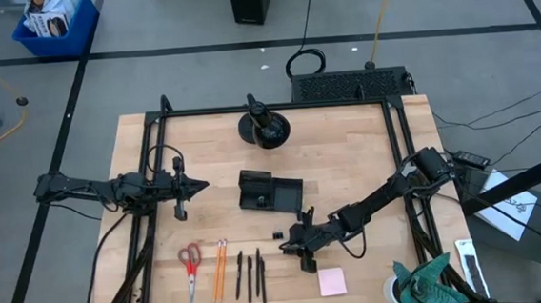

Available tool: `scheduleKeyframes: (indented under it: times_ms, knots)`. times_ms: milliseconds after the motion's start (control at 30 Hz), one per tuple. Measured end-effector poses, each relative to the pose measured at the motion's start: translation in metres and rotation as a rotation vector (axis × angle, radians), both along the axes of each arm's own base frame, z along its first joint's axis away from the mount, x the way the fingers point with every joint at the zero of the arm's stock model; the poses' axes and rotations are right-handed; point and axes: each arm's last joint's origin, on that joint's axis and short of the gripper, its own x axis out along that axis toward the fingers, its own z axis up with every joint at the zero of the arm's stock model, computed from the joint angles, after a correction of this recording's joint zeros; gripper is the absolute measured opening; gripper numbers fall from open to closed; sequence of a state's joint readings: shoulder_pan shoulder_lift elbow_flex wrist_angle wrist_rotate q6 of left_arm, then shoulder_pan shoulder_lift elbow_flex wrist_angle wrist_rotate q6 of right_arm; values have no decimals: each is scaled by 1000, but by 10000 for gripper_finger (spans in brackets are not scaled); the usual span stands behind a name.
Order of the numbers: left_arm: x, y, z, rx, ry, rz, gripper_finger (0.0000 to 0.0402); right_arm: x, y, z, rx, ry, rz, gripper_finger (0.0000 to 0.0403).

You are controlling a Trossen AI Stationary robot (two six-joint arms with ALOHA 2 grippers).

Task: Pick and place office supplies into organizer
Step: Put the black binder clip into the black desk organizer

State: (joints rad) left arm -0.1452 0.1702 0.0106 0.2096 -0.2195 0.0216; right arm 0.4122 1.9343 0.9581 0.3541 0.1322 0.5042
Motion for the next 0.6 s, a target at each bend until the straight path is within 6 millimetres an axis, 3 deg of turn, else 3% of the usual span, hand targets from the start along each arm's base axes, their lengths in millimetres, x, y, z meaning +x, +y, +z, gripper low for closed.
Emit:
scheduleKeyframes:
  times_ms: [233,400,467,600]
  knots:
    - [0,0,0,0,0,0,6,1,0,1,-33,-19,34,13]
    - [0,0,0,0,0,0,6,4,2,7,-54,-44,59,8]
    - [0,0,0,0,0,0,6,8,4,20,-69,-74,80,4]
    - [0,0,0,1,4,0,6,17,11,67,-113,-132,131,2]
